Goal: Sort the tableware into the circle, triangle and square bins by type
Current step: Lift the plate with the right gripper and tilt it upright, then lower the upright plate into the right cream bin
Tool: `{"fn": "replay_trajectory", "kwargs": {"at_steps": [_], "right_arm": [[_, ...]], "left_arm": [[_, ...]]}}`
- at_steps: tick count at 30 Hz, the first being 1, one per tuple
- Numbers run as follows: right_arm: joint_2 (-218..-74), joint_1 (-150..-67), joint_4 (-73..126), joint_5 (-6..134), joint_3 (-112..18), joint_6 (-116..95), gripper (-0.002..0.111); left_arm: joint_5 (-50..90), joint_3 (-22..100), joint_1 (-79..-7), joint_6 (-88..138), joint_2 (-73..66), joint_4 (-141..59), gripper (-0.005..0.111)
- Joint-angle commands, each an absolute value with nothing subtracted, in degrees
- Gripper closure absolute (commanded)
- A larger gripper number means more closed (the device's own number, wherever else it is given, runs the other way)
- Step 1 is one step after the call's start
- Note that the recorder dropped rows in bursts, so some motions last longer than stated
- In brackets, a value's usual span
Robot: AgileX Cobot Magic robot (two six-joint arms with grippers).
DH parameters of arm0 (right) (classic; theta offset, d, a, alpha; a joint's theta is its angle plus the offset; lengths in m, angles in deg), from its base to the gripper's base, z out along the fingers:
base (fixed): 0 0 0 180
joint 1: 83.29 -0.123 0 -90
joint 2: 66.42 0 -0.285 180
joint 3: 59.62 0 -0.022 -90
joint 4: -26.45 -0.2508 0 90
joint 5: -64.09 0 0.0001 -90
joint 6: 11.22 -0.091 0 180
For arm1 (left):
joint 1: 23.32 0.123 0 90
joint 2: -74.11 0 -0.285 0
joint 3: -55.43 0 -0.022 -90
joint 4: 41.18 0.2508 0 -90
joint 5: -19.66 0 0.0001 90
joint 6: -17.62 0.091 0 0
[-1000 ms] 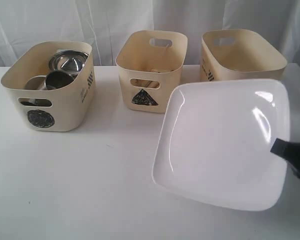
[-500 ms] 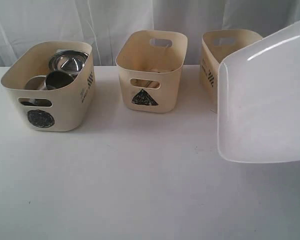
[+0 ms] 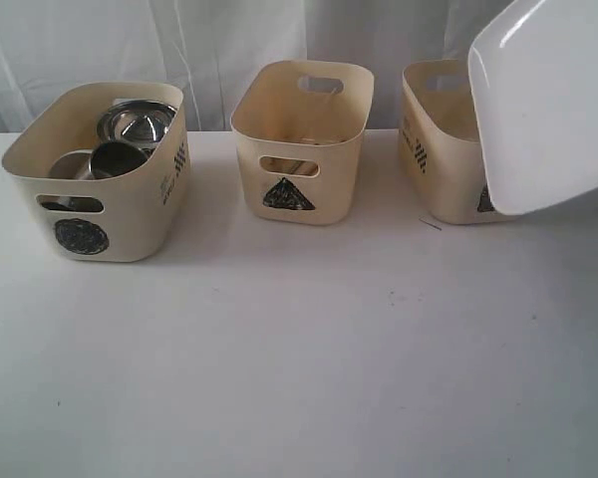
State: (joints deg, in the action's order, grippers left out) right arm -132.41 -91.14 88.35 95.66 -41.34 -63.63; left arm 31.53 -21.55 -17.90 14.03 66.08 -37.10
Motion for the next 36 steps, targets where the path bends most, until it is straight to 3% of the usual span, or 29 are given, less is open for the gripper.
{"fn": "replay_trajectory", "kwargs": {"at_steps": [1, 19, 36], "right_arm": [[-137.84, -88.76, 94.27, 93.54, -48.17, -64.60, 0.108], [-161.26, -79.82, 99.94, 86.23, -66.59, -69.45, 0.108], [-175.57, -79.82, 104.58, 84.74, -68.60, -72.77, 0.108]], "left_arm": [[31.67, -21.79, -17.78, 13.94, 66.33, -37.53, 0.107], [31.67, -21.79, -17.78, 13.94, 66.33, -37.53, 0.107], [31.67, -21.79, -17.78, 13.94, 66.33, -37.53, 0.107]]}}
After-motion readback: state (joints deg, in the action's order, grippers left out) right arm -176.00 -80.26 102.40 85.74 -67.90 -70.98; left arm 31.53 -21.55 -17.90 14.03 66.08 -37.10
